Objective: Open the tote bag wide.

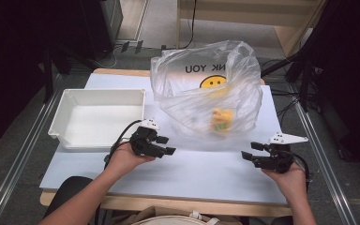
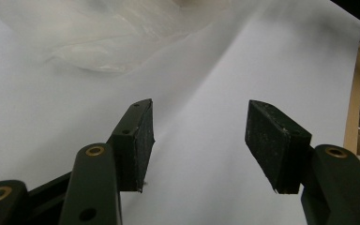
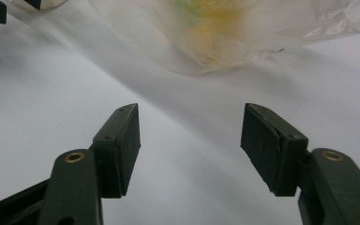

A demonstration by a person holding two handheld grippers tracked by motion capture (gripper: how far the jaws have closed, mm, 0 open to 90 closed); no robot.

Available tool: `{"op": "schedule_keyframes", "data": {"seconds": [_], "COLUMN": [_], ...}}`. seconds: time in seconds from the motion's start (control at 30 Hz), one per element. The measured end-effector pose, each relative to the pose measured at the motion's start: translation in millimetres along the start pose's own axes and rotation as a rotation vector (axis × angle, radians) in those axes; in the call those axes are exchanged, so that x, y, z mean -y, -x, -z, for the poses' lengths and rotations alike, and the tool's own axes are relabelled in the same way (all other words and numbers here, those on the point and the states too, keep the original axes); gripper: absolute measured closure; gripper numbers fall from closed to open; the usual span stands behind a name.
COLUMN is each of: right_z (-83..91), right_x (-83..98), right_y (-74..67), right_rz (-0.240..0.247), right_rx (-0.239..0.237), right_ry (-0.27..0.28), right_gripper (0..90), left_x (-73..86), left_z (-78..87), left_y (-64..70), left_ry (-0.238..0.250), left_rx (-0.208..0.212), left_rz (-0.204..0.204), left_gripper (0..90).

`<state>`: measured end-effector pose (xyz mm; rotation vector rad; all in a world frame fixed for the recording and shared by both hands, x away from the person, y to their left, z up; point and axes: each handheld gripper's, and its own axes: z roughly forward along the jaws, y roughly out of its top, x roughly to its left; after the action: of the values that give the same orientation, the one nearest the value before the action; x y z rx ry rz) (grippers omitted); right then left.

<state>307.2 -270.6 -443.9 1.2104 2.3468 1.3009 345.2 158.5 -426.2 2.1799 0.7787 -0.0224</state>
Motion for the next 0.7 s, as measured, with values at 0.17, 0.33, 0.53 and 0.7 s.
{"op": "schedule_keyframes", "data": {"seconds": [0.17, 0.33, 0.53, 0.7], "right_z": [-0.3, 0.0, 6.6, 17.2], "right_x": [0.1, 0.1, -8.5, -21.7], "right_y": [0.0, 0.0, 0.2, 9.3], "right_rz": [-0.005, -0.006, 0.023, 0.039], "right_rx": [-0.001, -0.005, -0.018, -0.033], "right_ry": [-0.003, -0.003, 0.026, 0.035], "right_gripper": [38.5, 38.5, 40.3, 43.8], "left_x": [0.0, -0.1, -14.4, -36.7], "left_z": [-0.1, 0.1, 14.3, 34.1], "left_y": [-0.6, 0.3, 11.1, 16.3], "left_ry": [-0.005, -0.006, 0.002, 0.031], "left_rx": [-0.001, 0.007, 0.051, 0.063], "left_rz": [0.000, 0.004, -0.038, -0.061], "left_gripper": [42.6, 46.6, 56.5, 59.4]}}
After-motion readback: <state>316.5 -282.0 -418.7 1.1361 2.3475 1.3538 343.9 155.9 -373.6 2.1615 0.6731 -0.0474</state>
